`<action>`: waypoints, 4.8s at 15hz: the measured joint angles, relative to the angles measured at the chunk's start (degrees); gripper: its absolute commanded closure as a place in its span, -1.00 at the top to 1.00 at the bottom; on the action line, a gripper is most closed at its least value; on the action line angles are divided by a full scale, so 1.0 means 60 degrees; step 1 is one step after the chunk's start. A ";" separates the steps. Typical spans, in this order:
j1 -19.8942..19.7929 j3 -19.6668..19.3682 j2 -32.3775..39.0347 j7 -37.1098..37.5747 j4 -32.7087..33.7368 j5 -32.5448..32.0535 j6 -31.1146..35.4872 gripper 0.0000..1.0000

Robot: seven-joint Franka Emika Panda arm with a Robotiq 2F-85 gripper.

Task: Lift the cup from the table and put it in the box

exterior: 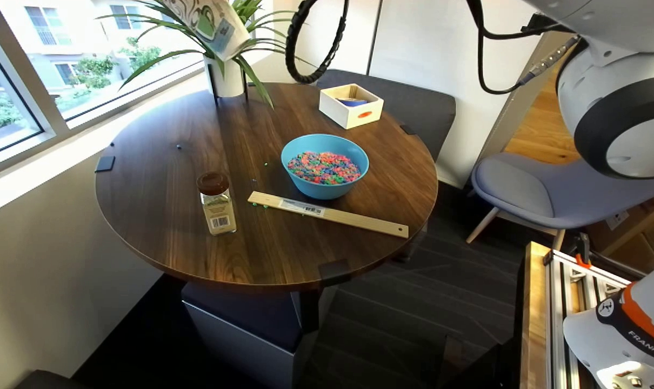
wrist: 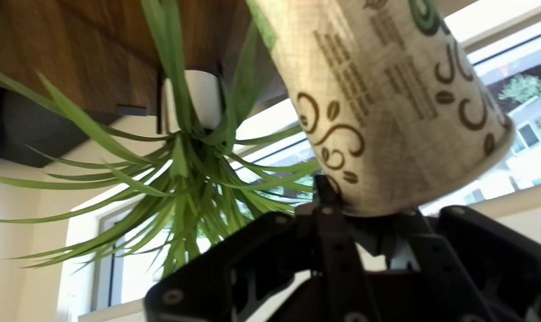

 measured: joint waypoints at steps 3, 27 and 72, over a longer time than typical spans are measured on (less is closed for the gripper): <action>0.0003 -0.0286 -0.0312 0.0241 0.0003 -0.0204 -0.1581 -0.96; -0.2485 0.1334 -0.0594 -0.3194 -0.0031 0.1985 -0.1117 -0.96; -0.3873 0.0197 0.0041 -0.2017 -0.0356 0.1635 -0.3242 -0.96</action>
